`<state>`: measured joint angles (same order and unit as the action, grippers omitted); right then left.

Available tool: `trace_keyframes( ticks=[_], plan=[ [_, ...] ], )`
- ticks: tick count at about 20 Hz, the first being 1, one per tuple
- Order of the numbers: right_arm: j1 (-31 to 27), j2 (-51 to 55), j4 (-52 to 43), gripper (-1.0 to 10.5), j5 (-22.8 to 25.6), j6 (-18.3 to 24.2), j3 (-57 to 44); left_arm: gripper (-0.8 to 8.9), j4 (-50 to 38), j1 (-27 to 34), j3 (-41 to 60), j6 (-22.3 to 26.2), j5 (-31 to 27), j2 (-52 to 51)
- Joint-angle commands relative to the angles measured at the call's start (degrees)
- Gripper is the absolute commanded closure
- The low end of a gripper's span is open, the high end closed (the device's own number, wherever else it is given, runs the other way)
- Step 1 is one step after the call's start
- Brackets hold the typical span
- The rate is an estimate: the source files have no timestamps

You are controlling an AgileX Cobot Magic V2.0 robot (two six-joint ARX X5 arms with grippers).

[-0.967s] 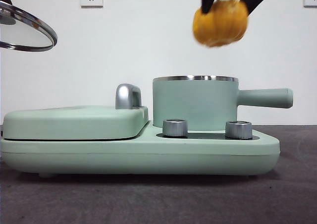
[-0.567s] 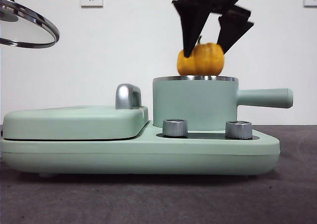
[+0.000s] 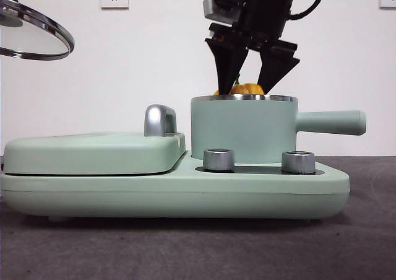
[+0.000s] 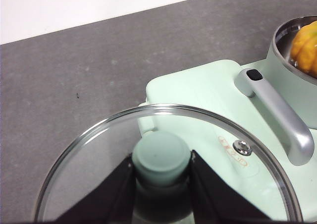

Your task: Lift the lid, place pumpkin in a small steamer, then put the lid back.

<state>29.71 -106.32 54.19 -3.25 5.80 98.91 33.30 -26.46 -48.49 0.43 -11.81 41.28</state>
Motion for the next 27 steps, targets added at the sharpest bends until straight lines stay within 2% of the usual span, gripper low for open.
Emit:
trace_keyframes(
  ticks=[1, 24, 27],
  plan=[
    [0.42, -2.54, -1.27, 5.9, -0.44, 0.63, 1.33, 7.97, -1.64, -0.13, -0.87, 0.37, -0.24, -0.04],
    [0.52, -9.03, -3.63, 5.8, -1.42, 0.63, 1.33, 7.97, -1.64, -0.13, -0.87, 0.37, -0.24, -0.04],
    [0.52, -9.01, -3.56, 4.6, -1.42, 0.57, 1.33, 7.97, -1.66, -0.13, -0.87, 0.37, -0.24, -0.04]
  ],
)
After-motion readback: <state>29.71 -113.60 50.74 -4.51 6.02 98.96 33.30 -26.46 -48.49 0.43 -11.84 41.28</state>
